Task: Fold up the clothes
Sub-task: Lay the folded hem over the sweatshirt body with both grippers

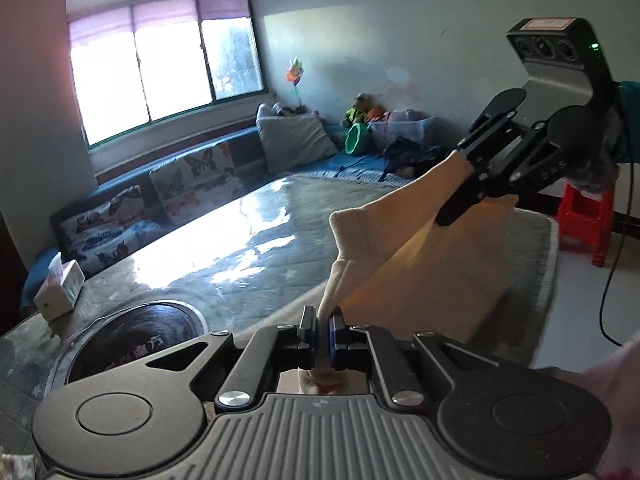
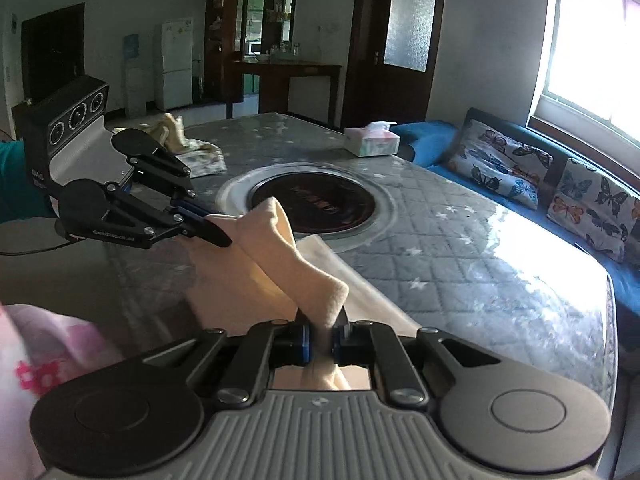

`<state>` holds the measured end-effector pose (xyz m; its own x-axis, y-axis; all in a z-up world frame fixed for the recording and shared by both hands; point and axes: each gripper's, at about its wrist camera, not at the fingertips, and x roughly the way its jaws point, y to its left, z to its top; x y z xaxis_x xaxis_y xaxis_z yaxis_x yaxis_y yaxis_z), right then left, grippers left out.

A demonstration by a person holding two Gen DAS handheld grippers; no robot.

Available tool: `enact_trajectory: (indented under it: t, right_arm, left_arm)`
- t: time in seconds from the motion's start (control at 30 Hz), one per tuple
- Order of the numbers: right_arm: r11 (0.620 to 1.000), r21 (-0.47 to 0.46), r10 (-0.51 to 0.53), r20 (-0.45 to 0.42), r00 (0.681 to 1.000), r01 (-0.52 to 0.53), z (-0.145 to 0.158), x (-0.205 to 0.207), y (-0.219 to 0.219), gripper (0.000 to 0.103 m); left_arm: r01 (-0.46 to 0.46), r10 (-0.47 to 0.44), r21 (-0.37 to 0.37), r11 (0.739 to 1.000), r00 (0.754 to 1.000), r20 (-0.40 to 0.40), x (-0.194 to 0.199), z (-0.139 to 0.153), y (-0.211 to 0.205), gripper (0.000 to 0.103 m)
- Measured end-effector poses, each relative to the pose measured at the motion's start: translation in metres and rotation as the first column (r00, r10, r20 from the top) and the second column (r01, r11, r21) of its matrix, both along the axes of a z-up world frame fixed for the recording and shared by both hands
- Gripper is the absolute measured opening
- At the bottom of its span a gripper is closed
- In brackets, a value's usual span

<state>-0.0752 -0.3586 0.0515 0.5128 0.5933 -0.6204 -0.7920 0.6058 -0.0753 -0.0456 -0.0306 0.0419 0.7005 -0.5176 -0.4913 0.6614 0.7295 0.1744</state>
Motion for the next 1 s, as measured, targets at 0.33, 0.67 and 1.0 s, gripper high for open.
enact_trajectory:
  t: [0.33,0.67,1.0]
  right_arm:
    - [0.997,-0.046,-0.069,-0.061,0.996,0.067,-0.049,0.114,0.016,0.011]
    - [0.963,0.084,-0.248,-0.105,0.963,0.258,-0.085,0.116,-0.013,0.036]
    - [0.889,0.1,-0.425,-0.179,0.887,0.446,-0.097,0.088,-0.067,0.035]
  left_arm:
    - [-0.105,0.109,0.051,0.993,0.991,-0.082,0.111,-0.044,-0.015,0.007]
    - [-0.188,0.193,0.054,0.981,0.976,-0.103,0.129,-0.067,-0.014,0.015]
    - [-0.251,0.256,0.062,0.966,0.963,-0.089,0.13,-0.069,-0.022,0.02]
